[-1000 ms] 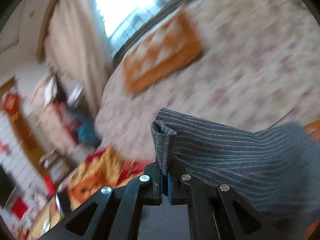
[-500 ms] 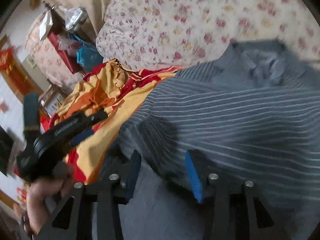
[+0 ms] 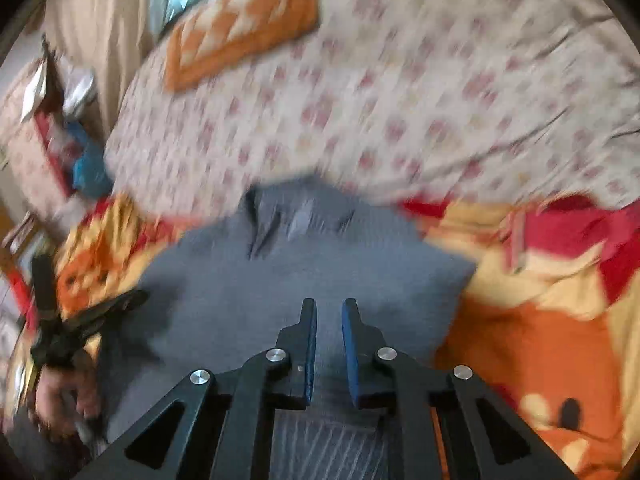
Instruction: Fold large clothes
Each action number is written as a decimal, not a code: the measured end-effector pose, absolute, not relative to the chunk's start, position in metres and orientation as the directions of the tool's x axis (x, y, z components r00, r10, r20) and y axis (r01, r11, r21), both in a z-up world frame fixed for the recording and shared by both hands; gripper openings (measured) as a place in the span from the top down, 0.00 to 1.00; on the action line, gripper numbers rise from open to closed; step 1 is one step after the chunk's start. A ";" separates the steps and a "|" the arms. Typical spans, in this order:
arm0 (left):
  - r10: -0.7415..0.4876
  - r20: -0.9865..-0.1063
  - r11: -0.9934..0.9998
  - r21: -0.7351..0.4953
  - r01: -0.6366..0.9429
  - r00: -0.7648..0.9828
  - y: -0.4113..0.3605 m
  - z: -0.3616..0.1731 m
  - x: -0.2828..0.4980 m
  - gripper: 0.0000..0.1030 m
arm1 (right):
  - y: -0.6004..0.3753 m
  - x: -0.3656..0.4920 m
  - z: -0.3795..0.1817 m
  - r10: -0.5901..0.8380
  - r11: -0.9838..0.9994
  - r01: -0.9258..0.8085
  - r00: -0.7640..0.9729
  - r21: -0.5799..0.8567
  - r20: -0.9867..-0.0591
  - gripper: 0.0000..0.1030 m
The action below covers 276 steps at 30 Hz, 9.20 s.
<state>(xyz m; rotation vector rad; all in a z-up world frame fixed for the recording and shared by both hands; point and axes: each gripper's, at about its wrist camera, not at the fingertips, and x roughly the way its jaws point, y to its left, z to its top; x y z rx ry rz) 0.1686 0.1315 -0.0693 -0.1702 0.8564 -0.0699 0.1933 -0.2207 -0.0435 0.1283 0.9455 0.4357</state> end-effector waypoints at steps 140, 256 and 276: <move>-0.106 -0.697 0.870 -0.411 -0.273 0.709 0.228 -0.007 0.216 0.96 | -0.296 0.232 -0.003 0.483 0.818 -0.145 0.698 0.557 -0.529 0.95; -0.482 -0.671 0.809 -0.588 -0.008 0.563 0.222 -0.074 0.047 0.56 | -0.354 0.049 -0.081 0.690 0.487 0.152 0.537 0.860 -0.485 0.81; -0.537 -0.786 0.794 -0.594 -0.131 0.308 0.224 -0.079 0.123 0.29 | -0.221 0.113 -0.050 0.357 0.923 -0.288 0.390 0.256 -0.849 0.56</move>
